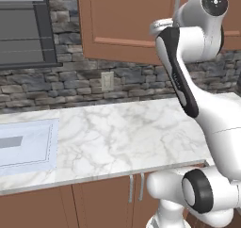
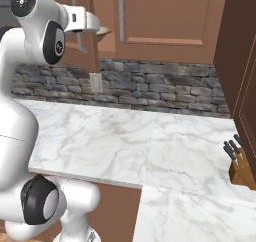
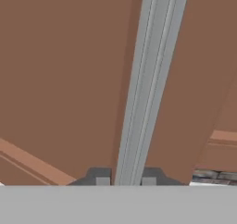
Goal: Move the bowls from the cabinet to the plates on the dining table.
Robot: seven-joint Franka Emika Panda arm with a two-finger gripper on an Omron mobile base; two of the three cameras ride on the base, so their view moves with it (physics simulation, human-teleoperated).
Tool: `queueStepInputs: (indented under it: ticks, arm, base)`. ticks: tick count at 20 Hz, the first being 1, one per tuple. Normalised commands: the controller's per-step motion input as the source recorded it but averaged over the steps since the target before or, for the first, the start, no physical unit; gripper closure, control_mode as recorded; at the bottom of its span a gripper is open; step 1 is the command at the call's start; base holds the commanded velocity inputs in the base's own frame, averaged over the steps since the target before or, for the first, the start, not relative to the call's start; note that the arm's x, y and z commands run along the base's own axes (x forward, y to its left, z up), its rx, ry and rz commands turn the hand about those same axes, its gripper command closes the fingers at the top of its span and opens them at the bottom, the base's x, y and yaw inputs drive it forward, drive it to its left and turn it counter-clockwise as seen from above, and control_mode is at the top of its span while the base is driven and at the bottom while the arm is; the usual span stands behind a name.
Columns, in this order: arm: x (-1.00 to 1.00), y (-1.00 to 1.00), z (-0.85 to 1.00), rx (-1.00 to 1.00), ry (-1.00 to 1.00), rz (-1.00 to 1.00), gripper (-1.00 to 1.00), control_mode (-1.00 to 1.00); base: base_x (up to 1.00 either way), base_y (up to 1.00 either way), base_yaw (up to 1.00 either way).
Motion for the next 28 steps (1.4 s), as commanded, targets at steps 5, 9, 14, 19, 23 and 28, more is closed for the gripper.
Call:
queueStepInputs:
  ticks: [5,9,14,19,23,28]
  arm:
    - [0.0,0.53,-0.19,0.0,0.03,-0.1,1.0,-1.0]
    - [0.0,0.82,-0.27,0.0,0.05,-0.18,1.0,-1.0]
    - [0.0,0.78,-0.17,0.0,0.02,-0.17,1.0,-1.0]
    - [-0.01,0.67,-0.03,0.0,0.0,-0.14,1.0,-1.0]
    - [-0.16,0.63,0.0,0.02,-0.03,-0.11,1.0,-1.0]
    - [-0.57,0.71,0.0,0.01,-0.04,-0.02,1.0,-1.0]
  base:
    - [0.0,0.0,0.0]
    - [0.0,0.0,0.0]
    - [0.0,0.0,0.0]
    - [0.0,0.0,0.0]
    - [0.0,0.0,0.0]
    - [0.0,0.0,0.0]
